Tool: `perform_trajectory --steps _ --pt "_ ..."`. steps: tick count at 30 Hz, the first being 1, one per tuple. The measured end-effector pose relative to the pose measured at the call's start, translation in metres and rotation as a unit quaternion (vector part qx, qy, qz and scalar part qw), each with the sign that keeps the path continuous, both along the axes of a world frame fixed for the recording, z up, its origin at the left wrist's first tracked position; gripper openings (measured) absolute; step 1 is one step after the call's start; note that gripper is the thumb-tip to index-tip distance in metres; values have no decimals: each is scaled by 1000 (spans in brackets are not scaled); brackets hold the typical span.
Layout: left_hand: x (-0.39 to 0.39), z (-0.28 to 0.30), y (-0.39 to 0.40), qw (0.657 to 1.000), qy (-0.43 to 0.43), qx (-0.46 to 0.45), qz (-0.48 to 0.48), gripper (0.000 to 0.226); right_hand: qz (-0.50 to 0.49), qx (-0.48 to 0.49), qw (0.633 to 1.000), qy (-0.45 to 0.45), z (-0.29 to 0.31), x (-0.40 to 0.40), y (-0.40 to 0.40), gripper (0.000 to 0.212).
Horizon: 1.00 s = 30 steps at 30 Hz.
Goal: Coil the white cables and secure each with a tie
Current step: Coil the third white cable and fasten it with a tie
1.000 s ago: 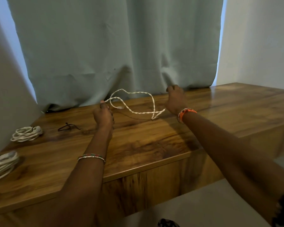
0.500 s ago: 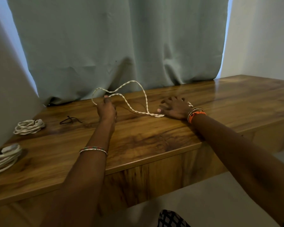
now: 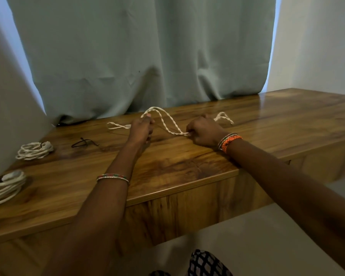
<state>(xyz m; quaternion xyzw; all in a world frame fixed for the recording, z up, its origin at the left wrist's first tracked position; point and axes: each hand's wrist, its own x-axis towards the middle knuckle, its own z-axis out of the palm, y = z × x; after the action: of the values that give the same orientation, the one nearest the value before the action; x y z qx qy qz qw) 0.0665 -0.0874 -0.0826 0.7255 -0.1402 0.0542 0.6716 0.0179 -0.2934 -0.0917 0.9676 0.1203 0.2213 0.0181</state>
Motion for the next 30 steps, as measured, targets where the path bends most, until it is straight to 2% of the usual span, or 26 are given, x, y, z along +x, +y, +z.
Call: perform_trajectory --steps 4,6,9,12,16,19,21,23,24,26,27,28,30 --pt "-11 4 -8 993 -97 64 -35 29 -36 31 996 -71 8 -2 0 16" --pt "-13 9 -15 983 -138 106 -51 18 -30 33 992 -120 15 -4 -1 17" --pt "-11 23 -32 967 -185 158 -77 23 -15 12 985 -173 30 -7 -5 20" --pt "-13 49 -55 941 -241 217 -97 16 -16 5 979 -205 49 -13 -11 23" --pt "-14 78 -79 912 -301 269 -75 18 -18 32 965 -258 67 -22 -25 13" --pt "-22 90 -90 918 -298 260 -17 25 -78 108 940 -315 72 -22 -38 14" --pt "-27 96 -95 947 -244 208 18 23 -134 178 922 -317 75 -22 -50 27" --pt "-33 100 -90 990 -111 90 7 26 -153 240 910 -303 76 -24 -64 38" --pt "-34 102 -83 998 -45 27 -18 29 -146 281 904 -289 75 -26 -73 40" --pt "-34 106 -62 991 28 -93 -87 29 -149 341 889 -266 72 -34 -90 33" --pt "-32 110 -49 982 48 -143 -111 30 -184 332 889 -255 68 -36 -100 27" --pt "-30 114 -37 973 63 -186 -125 30 -237 312 891 -231 65 -40 -107 29" --pt "-28 119 -18 958 80 -245 -123 31 -335 265 886 -181 58 -47 -114 47"
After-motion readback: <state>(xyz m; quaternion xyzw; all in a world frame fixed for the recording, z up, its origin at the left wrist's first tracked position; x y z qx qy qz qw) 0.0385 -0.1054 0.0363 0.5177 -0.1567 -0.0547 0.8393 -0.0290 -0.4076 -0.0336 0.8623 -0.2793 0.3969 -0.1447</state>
